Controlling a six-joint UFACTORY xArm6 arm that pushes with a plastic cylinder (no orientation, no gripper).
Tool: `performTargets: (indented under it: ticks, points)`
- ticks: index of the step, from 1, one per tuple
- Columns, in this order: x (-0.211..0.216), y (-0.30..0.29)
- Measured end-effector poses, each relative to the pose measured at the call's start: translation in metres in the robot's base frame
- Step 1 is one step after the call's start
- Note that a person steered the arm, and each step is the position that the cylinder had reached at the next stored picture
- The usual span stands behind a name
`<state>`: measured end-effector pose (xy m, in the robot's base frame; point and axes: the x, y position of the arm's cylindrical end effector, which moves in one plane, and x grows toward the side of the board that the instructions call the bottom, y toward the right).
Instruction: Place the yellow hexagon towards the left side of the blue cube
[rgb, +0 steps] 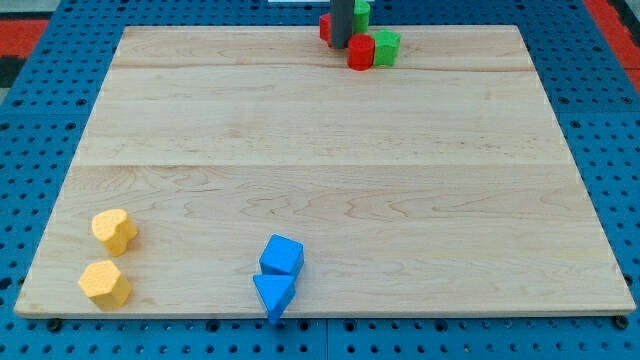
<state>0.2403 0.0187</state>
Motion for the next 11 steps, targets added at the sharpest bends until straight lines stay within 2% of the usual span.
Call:
performTargets:
  ticks: [2,4,6,8,9,11]
  points:
    - [0.086,-0.143]
    - [0.204,-0.260]
    - [0.281,-0.287]
    - [0.363,-0.283]
    - [0.369,-0.238]
    - [0.353,-0.124]
